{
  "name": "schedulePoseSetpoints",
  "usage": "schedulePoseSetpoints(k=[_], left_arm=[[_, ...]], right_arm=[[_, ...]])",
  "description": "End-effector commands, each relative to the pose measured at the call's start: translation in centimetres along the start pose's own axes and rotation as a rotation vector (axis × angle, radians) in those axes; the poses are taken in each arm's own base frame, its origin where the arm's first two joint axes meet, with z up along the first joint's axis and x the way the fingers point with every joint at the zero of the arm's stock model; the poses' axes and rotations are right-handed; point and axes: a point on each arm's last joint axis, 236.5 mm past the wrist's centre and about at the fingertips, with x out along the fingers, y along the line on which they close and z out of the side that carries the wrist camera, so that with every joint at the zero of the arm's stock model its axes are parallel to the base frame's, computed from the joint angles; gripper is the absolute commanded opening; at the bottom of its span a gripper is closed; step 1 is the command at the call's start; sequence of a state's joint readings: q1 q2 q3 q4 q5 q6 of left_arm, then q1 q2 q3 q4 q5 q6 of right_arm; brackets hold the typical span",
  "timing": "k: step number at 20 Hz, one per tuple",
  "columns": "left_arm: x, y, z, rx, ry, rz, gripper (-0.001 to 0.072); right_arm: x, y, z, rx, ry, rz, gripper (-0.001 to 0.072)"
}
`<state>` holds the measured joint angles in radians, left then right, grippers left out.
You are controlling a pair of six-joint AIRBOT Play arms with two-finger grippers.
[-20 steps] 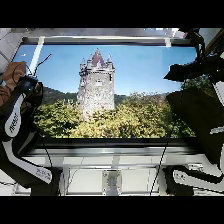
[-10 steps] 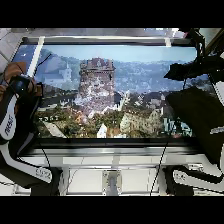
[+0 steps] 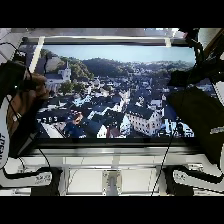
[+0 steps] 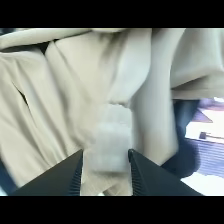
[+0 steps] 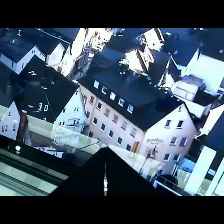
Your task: Fold the clothes and pants, and hang the long-sleeved shirts on hangers.
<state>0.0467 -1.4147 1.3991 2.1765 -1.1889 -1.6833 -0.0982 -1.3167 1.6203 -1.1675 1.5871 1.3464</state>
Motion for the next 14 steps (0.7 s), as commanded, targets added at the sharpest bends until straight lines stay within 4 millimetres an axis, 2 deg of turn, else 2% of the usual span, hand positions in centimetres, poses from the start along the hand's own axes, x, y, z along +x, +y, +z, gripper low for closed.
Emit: schedulePoseSetpoints(k=[1,2,3,4,5,6,9,11,12,14], left_arm=[[0.8,-3.3,0.0,-0.012,0.016,-0.096,0.0160],[1.8,-4.0,-0.1,-0.002,0.030,-0.100,0.0020],[2.7,-4.6,-0.4,0.007,0.053,-0.103,0.0012],[3.5,-5.2,-0.8,0.015,0.076,-0.104,0.0062],[4.4,-5.8,-1.1,0.027,0.098,-0.107,0.0339],[5.2,-6.6,-1.6,0.036,0.121,-0.122,0.0510],[7.2,-10.2,-2.7,0.084,0.176,-0.188,0.0506],[8.6,-11.9,-2.6,0.122,0.173,-0.193,0.0506],[9.2,-12.3,-2.3,0.143,0.160,-0.181,0.0505],[10.2,-11.4,-1.5,0.160,0.129,-0.104,0.0504]], right_arm=[[0.0,-0.3,-0.4,-0.012,0.019,-0.012,0.0019],[0.0,-0.3,-0.4,-0.026,0.019,-0.012,0.0019],[0.0,-0.3,-0.4,-0.033,0.019,-0.012,0.0019],[0.0,-0.3,-0.4,-0.033,0.019,-0.013,0.0019],[0.0,-0.4,-0.4,-0.040,0.019,-0.016,0.0019],[0.0,-0.4,-0.4,-0.050,0.017,-0.016,0.0019],[0.0,-0.6,0.4,-0.051,-0.014,-0.024,0.0019],[0.0,-0.6,0.8,-0.051,-0.032,-0.027,0.0019],[0.0,-0.6,0.8,-0.051,-0.031,-0.026,0.0019],[0.0,-0.6,0.7,-0.051,-0.030,-0.025,0.0019]])
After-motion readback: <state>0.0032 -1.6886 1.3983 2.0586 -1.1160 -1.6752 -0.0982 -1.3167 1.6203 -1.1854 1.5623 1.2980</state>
